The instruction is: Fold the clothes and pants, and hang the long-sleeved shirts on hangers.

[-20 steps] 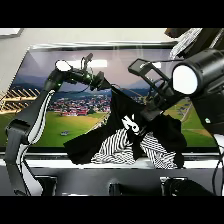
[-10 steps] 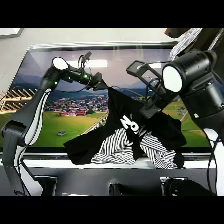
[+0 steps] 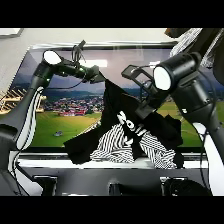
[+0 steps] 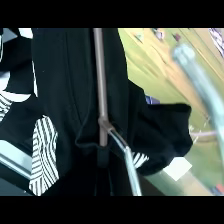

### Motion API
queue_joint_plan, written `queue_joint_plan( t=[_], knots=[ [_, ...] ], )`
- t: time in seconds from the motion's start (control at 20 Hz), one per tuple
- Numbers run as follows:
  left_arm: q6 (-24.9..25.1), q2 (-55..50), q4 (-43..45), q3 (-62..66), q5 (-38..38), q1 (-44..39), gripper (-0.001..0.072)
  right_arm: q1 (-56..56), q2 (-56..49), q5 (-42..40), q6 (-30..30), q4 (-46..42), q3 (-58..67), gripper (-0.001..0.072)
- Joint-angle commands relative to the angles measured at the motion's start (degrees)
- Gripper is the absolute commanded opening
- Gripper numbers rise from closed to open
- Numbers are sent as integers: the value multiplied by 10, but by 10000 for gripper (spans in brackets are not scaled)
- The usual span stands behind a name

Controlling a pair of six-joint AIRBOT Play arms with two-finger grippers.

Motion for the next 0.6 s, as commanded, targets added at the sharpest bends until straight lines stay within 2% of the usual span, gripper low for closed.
queue_joint_plan(
  t=[0.0, 0.2, 0.35, 0.55],
  knots=[
    [0, 33, 22, 0, 7, 0, 23, 1, -24, -45, -16, 7, 0, 28],
    [-1, 78, 42, 0, 2, -8, 23, 1, -38, -114, -15, 13, 0, 28],
    [-23, 108, 80, -2, -28, -30, 22, 1, -40, -184, -15, 19, 0, 28],
    [-92, 141, 179, -25, -64, -80, 22, 1, -39, -223, -30, 77, 6, 28]
  ],
)
